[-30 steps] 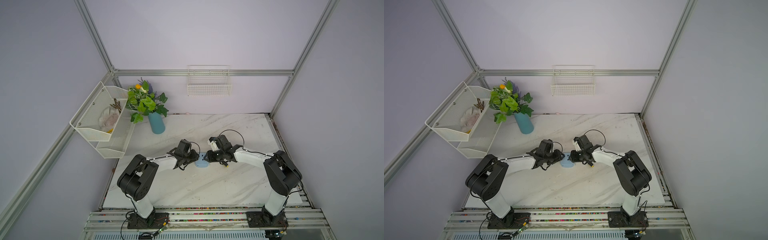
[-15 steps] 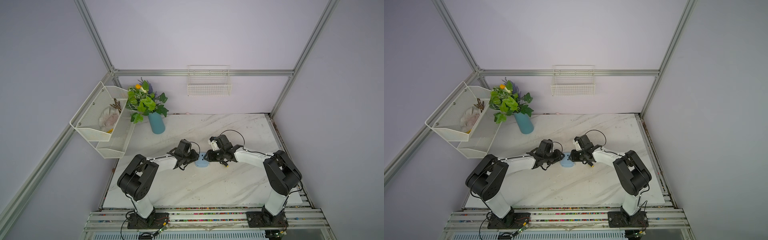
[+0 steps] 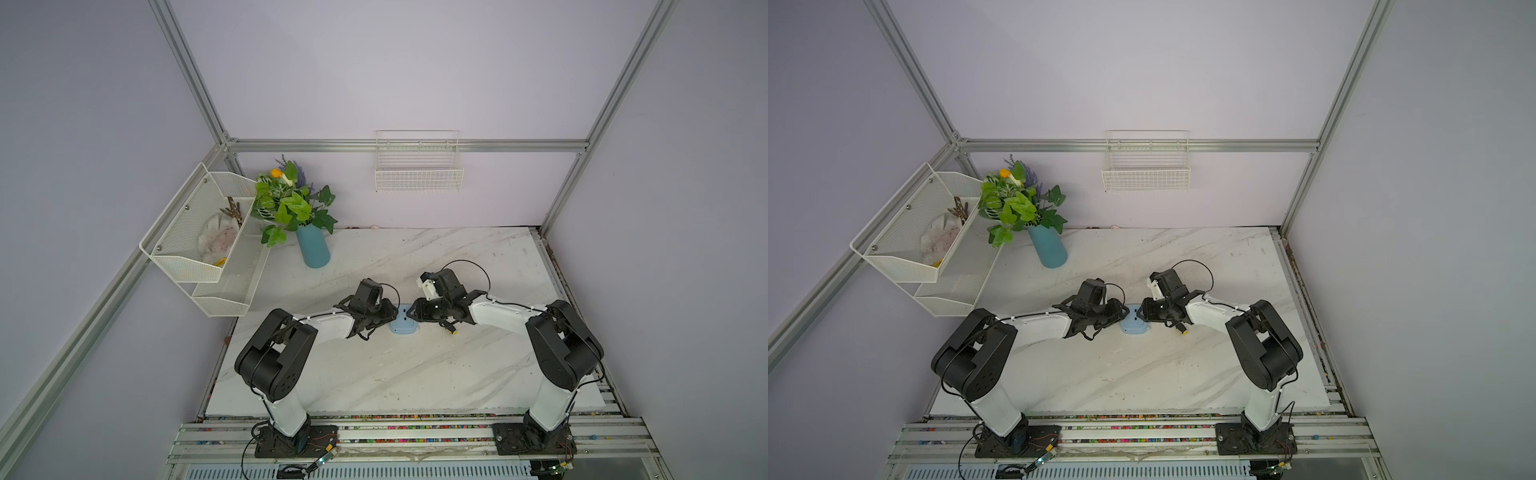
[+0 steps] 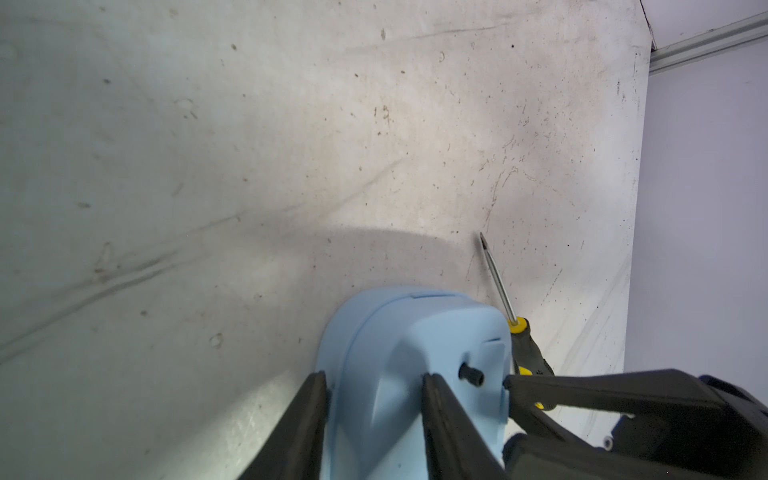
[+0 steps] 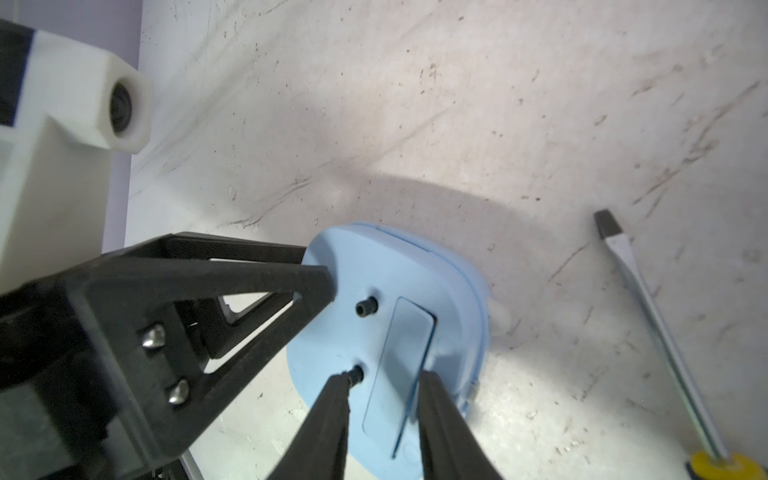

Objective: Remove the battery from the alarm
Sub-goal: Remove the cover from the alarm.

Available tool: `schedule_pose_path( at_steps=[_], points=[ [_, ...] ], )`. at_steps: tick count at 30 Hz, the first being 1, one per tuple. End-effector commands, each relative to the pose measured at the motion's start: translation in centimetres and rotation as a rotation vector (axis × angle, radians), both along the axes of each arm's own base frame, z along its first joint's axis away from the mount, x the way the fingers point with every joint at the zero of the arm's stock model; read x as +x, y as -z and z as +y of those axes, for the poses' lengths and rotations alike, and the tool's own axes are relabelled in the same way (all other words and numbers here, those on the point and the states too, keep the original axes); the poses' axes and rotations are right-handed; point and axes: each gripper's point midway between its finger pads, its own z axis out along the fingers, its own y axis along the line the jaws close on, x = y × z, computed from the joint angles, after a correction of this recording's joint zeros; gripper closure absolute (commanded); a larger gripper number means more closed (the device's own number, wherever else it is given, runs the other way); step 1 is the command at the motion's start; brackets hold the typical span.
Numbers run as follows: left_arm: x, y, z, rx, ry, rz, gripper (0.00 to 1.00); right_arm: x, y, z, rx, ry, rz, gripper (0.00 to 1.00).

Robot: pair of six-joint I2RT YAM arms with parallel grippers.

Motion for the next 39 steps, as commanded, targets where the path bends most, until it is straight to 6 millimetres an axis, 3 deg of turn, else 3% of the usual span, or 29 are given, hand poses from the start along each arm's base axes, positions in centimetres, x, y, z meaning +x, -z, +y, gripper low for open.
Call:
schedule_pose_path(
  at_steps=[1, 39],
  points=[
    [-5.1, 6.4, 0.6, 0.098, 0.061, 0.206, 0.59, -0.8, -2.1, 3.8, 0.151, -0.115, -0.047, 0.65],
    [-5.3, 6.7, 0.7, 0.101, 0.057, 0.211, 0.59, -1.6, -4.6, 4.9, 0.257, -0.154, -0.046, 0.65]
  ],
)
